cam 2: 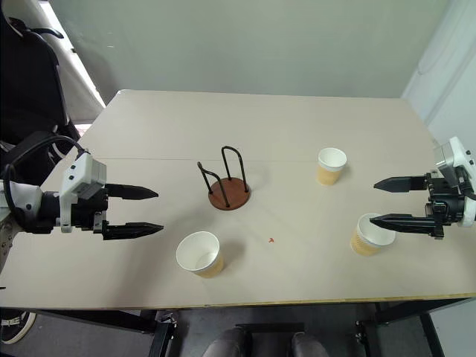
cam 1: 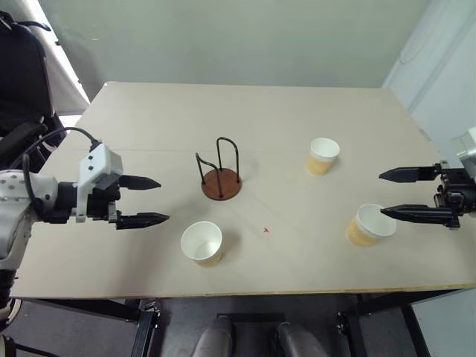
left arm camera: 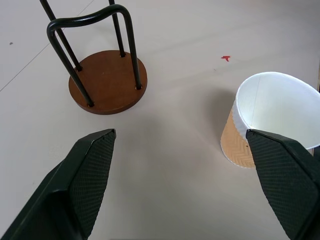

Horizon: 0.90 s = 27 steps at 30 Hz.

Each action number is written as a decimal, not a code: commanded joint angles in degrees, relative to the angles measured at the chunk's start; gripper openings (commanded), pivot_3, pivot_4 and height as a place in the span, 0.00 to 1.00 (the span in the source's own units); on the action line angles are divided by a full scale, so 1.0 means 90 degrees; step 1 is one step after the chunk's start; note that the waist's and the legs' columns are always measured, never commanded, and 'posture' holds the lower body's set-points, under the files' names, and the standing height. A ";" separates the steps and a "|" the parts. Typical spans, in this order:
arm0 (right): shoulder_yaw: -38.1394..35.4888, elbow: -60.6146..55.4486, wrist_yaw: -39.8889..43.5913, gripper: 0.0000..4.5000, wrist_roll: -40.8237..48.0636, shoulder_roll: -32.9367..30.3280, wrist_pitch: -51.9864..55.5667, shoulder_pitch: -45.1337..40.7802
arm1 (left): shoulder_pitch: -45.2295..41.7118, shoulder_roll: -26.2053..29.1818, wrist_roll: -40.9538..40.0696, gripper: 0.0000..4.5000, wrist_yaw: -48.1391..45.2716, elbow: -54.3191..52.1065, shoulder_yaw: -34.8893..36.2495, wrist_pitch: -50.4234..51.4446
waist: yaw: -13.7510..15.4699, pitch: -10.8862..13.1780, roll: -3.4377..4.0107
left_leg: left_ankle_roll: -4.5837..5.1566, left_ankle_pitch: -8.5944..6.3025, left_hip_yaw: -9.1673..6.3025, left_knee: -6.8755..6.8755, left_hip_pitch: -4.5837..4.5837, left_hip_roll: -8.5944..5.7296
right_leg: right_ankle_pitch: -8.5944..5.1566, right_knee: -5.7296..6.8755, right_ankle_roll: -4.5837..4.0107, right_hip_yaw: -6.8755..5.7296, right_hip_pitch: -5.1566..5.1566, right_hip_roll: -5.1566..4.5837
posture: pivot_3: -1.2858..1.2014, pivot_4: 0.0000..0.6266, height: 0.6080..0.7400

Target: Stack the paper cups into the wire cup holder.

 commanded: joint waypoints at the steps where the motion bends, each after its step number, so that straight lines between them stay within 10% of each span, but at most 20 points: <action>1: -0.0122 -0.0093 -0.0010 1.00 0.0024 -0.0147 -0.0030 -0.0042 | -0.0141 0.0069 0.0018 0.99 0.0053 0.0008 0.0210 -0.0108 | 0.0000 0.0000 0.0000 | 0.0000 0.0000 0.0000 0.0000 0.0000 0.0000 | 0.0000 0.0000 0.0000 0.0000 0.0000 0.0000 | 0.52 0.24 1.00; 27: -0.0678 -0.0472 -0.0057 1.00 0.0413 -0.0222 0.0207 0.0246 | -0.2024 -0.1155 0.1156 0.99 0.1068 0.1377 -0.0907 -0.0236 | -0.0005 0.0008 -0.0006 | -0.0011 0.0015 -0.0001 0.0003 -0.0017 -0.0001 | 0.0003 -0.0007 0.0021 -0.0001 -0.0009 0.0003 | 0.52 0.24 1.00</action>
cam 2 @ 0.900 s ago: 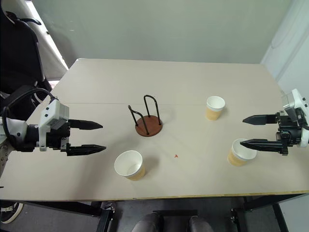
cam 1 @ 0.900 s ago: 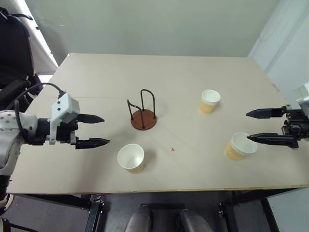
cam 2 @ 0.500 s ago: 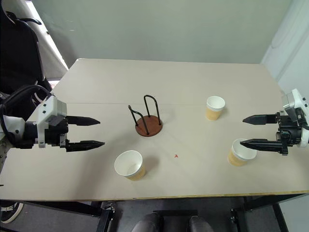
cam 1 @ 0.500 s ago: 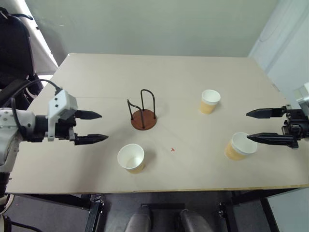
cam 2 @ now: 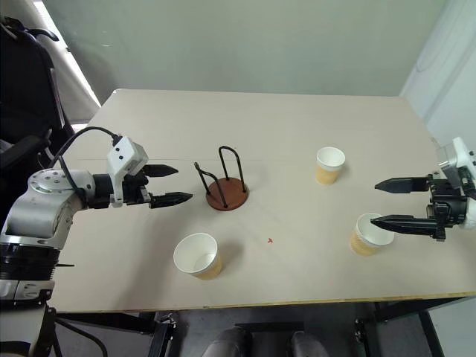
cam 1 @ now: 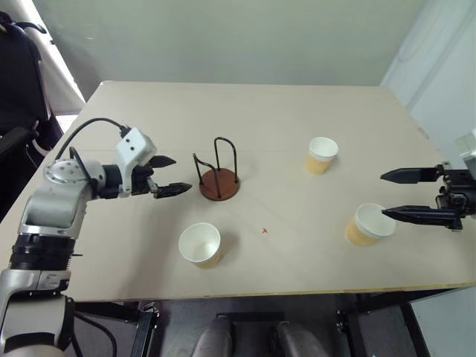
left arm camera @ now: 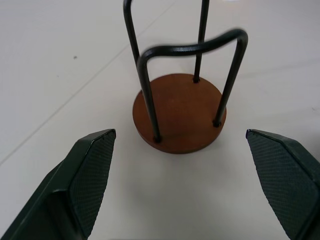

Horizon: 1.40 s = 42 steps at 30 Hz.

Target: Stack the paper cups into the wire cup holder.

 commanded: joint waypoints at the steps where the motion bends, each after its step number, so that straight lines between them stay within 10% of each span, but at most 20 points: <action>1: -0.0332 -0.0183 0.0010 1.00 0.0139 -0.0159 0.0013 0.0030 | -0.0200 0.0238 -0.0099 0.99 -0.0197 -0.0140 0.0247 0.0026 | 0.0001 0.0000 0.0000 | 0.0000 0.0000 0.0000 0.0000 0.0000 0.0000 | 0.0000 -0.0002 0.0001 0.0000 0.0001 0.0000 | 0.52 0.24 1.00; 21: -0.0171 -0.0067 -0.0063 1.00 0.0058 -0.0152 -0.0065 -0.0144 | -0.1734 -0.2121 0.1185 0.99 0.1856 0.1729 -0.0592 -0.0329 | 0.0049 0.0002 0.0000 | 0.0021 0.0007 0.0002 0.0017 0.0041 -0.0006 | 0.0002 -0.0004 0.0031 0.0001 0.0062 -0.0002 | 0.52 0.24 1.00; 35: -0.0157 -0.0025 -0.0198 1.00 -0.0012 -0.0131 -0.0142 -0.0114 | -0.1751 -0.2121 0.0982 0.00 0.1282 0.1507 -0.0506 -0.0218 | 0.0061 0.0003 -0.0002 | 0.0005 0.0016 0.0005 0.0020 0.0038 -0.0011 | -0.0012 -0.0022 0.0055 0.0008 0.0069 -0.0002 | 0.52 0.24 1.00; 42: -0.0168 -0.0021 -0.0235 1.00 -0.0018 -0.0122 -0.0188 -0.0096 | -0.1758 -0.2108 0.0274 0.00 0.0509 0.0311 -0.0461 0.0314 | 0.0069 0.0004 -0.0004 | 0.0010 0.0013 0.0006 0.0028 0.0034 -0.0013 | -0.0012 -0.0025 0.0055 0.0008 0.0071 -0.0002 | 0.52 0.24 1.00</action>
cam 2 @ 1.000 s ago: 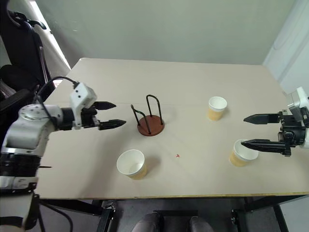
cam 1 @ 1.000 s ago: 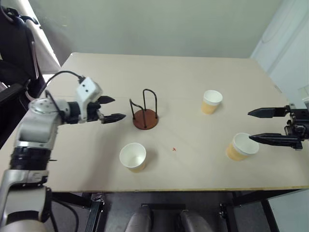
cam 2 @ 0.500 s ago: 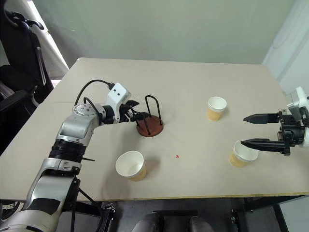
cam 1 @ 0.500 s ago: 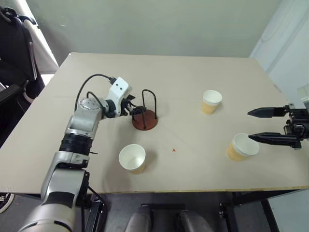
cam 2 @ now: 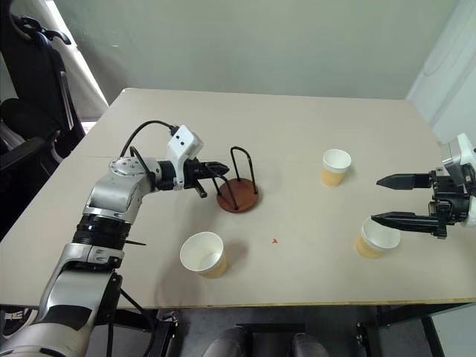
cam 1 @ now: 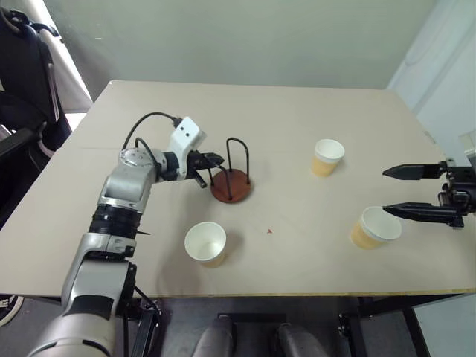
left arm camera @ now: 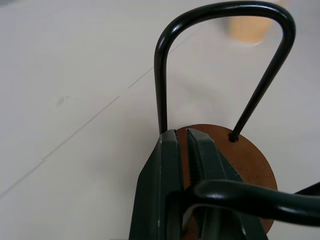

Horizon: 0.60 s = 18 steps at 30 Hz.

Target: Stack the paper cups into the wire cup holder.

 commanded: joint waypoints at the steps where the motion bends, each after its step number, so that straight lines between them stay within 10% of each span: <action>1: -0.0235 -0.0102 -0.0038 1.00 0.0018 -0.0116 -0.0086 -0.0033 | -0.0198 0.0045 -0.0521 0.00 -0.0395 -0.0971 0.0177 0.0314 | 0.0000 0.0000 0.0000 | 0.0000 0.0000 0.0000 0.0000 0.0001 0.0000 | 0.0000 -0.0003 0.0000 0.0000 0.0002 0.0000 | 0.52 0.24 1.00; 18: -0.0671 -0.0491 -0.0199 1.00 0.0155 -0.0105 0.0070 0.0426 | -0.0010 -0.0130 -0.0447 0.00 -0.2217 -0.1797 -0.1476 -0.0650 | 0.0006 0.0000 0.0001 | 0.0025 -0.0015 0.0000 0.0006 0.0021 0.0002 | 0.0003 0.0011 -0.0001 0.0001 0.0019 -0.0001 | 0.52 0.24 1.00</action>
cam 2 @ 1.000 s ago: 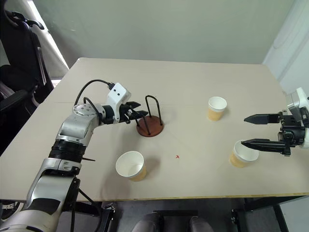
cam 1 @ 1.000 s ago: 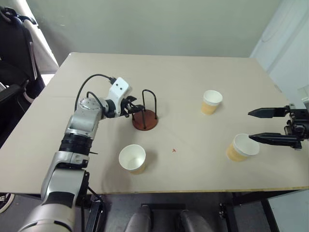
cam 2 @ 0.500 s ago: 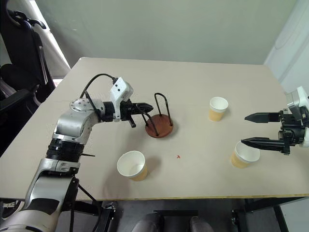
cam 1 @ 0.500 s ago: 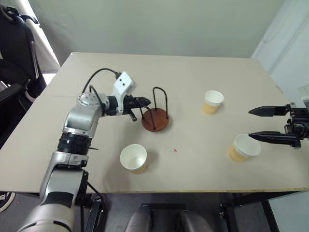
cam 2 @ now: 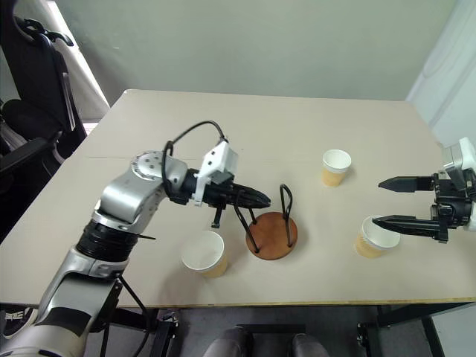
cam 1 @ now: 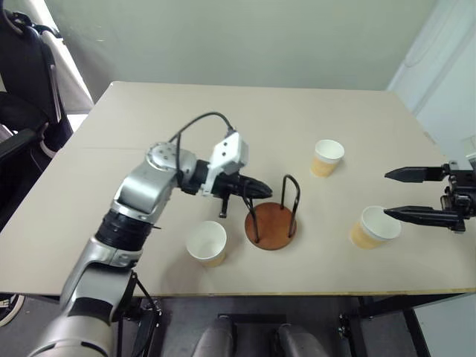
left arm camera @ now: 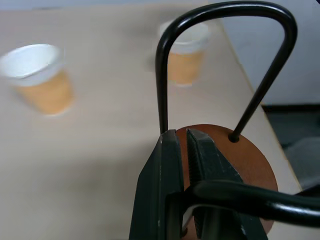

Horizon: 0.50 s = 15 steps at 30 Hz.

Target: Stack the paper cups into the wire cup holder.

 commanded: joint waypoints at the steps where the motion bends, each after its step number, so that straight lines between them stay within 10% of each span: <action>1: -0.0412 -0.0166 -0.0083 1.00 0.0122 -0.0106 0.0042 0.0063 | -0.0181 -0.0130 0.0301 0.00 -0.0154 0.0239 -0.0183 -0.0645 | -0.0001 0.0000 0.0000 | 0.0001 -0.0001 0.0000 0.0000 0.0000 0.0000 | 0.0001 0.0001 -0.0001 0.0000 0.0000 0.0000 | 0.52 0.24 1.00; 15: -0.1052 -0.0667 -0.0325 1.00 0.0247 -0.0089 0.0332 0.0696 | 0.0062 -0.0472 0.0845 0.00 -0.0003 0.0485 -0.0477 -0.0654 | 0.0001 0.0001 0.0002 | 0.0005 -0.0005 0.0001 -0.0001 -0.0006 0.0000 | -0.0001 -0.0002 0.0002 -0.0001 -0.0002 0.0000 | 0.52 0.24 1.00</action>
